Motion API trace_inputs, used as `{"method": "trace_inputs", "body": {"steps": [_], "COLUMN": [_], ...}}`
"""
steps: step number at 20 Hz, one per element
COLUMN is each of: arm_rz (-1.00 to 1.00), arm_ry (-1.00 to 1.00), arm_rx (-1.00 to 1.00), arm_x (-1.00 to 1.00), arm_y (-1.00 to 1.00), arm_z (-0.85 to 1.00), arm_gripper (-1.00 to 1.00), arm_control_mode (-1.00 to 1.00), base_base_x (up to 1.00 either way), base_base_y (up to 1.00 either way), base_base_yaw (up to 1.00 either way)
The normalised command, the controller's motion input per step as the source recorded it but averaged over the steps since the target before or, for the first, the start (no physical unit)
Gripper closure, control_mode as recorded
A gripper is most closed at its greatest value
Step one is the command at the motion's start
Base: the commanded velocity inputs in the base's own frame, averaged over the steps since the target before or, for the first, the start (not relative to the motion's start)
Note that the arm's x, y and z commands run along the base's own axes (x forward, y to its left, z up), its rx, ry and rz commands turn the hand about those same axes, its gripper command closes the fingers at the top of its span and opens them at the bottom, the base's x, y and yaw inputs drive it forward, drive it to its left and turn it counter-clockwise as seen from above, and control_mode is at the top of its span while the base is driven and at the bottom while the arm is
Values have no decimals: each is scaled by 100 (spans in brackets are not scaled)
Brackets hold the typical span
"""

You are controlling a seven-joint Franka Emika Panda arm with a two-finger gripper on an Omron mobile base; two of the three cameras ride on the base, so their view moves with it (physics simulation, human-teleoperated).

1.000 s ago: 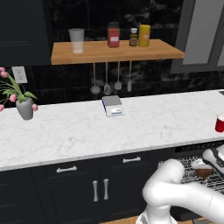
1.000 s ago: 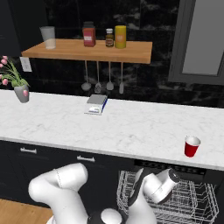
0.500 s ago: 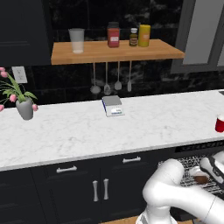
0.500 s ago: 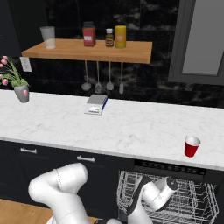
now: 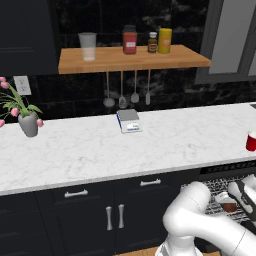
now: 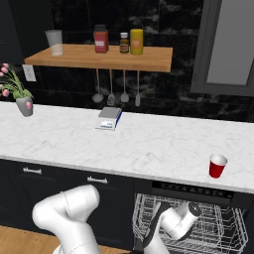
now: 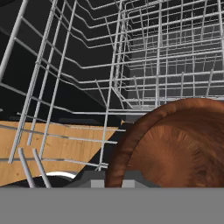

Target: Pick up the cup and bowl from the counter, place them in the dishwasher, and close the dishwasher door.

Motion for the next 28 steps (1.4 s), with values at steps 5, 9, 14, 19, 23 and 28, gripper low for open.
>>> {"method": "trace_inputs", "body": {"steps": [5, 9, 14, 19, 23, 28], "arm_rz": [0, 0, 0, 0, 0, 0], "arm_ry": [0, 0, 0, 0, 0, -2], "arm_rx": [0, 0, 0, 0, 0, 0], "arm_x": [46, 41, 3, 1, 0, 29], "arm_y": [-10, -13, -15, -9, 0, 0], "arm_z": [-2, -33, -76, -70, -21, 0], "arm_gripper": [100, 100, 100, 100, 100, 100], "arm_control_mode": [-100, -100, -100, -100, -100, -100], "base_base_x": [0, 0, 0, 0, 0, 0], "base_base_y": [0, 0, 0, 0, 0, 0], "base_base_yaw": [0, 0, 0, 0, 0, 0]}}
